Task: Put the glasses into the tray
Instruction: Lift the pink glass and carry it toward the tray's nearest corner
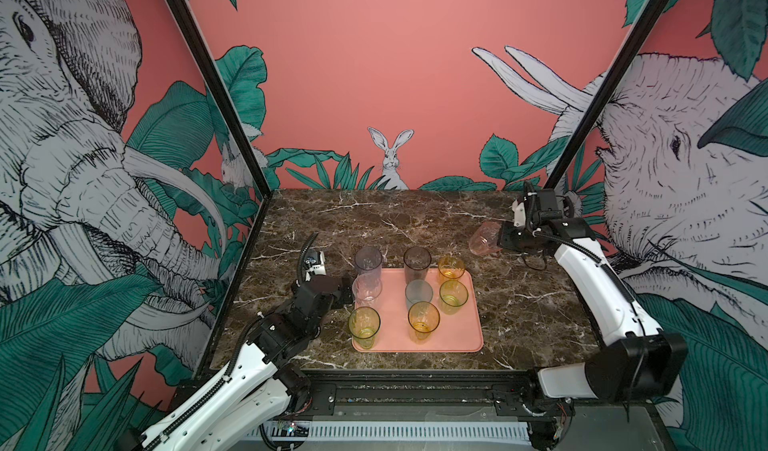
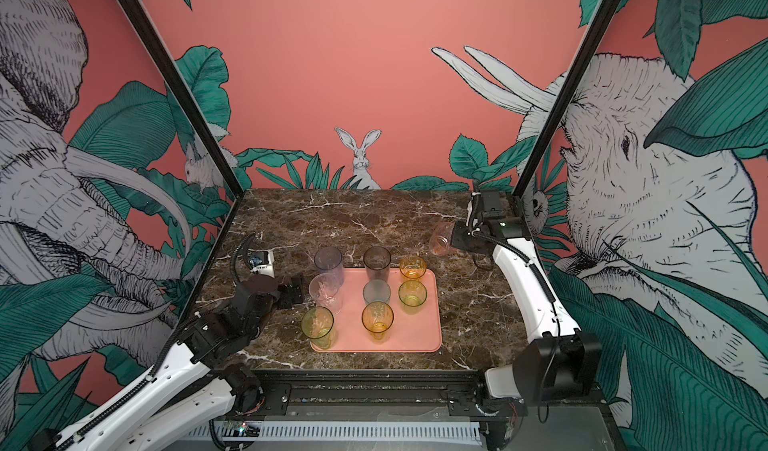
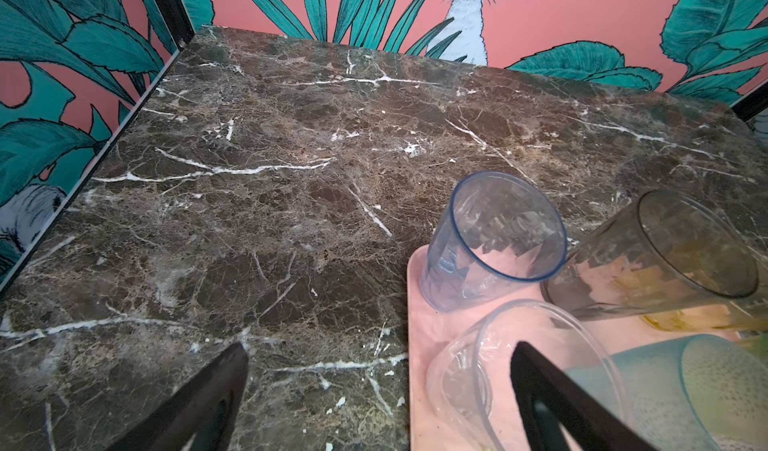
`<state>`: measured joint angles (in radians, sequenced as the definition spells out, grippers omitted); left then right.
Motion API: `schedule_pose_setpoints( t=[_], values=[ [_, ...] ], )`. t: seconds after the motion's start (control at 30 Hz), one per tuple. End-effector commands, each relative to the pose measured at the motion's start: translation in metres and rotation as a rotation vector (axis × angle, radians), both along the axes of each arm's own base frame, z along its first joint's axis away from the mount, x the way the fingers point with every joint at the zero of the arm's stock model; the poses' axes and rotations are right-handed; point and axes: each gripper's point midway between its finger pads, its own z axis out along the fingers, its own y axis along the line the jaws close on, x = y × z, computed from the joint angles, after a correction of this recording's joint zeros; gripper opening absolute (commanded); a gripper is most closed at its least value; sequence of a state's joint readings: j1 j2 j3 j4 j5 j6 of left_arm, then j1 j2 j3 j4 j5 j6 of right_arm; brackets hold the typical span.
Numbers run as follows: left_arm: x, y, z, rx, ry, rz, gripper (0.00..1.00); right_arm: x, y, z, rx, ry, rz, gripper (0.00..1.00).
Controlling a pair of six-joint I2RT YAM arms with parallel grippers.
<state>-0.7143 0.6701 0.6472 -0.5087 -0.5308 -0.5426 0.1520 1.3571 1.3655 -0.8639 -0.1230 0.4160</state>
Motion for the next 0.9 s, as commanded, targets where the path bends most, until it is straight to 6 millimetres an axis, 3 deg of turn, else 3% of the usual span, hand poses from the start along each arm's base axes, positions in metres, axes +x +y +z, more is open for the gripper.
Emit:
schedule_pose_setpoints(
  t=[0.0, 0.23, 0.27, 0.5, 0.67, 0.87],
  values=[
    [-0.006, 0.012, -0.004, 0.025, 0.012, 0.028, 0.99, -0.024, -0.001, 0.005, -0.044, 0.015, 0.016, 0.0],
    [-0.008, 0.021, 0.016, 0.057, -0.043, 0.036, 0.99, -0.066, 0.007, 0.021, -0.04, -0.013, 0.048, 0.0],
    [-0.008, 0.021, 0.019, 0.052, -0.048, 0.034, 0.99, -0.075, 0.008, 0.013, -0.042, 0.012, 0.054, 0.0],
    [-0.009, 0.017, 0.021, 0.028, -0.056, 0.018, 0.99, -0.115, 0.021, 0.016, -0.048, 0.018, 0.117, 0.0],
    [-0.008, 0.016, 0.025, 0.028, -0.064, 0.008, 0.99, -0.143, 0.025, 0.006, -0.072, 0.037, 0.15, 0.0],
    [-0.01, 0.016, 0.024, 0.018, -0.058, 0.008, 0.99, -0.163, 0.03, -0.014, -0.1, 0.061, 0.188, 0.0]
  ],
)
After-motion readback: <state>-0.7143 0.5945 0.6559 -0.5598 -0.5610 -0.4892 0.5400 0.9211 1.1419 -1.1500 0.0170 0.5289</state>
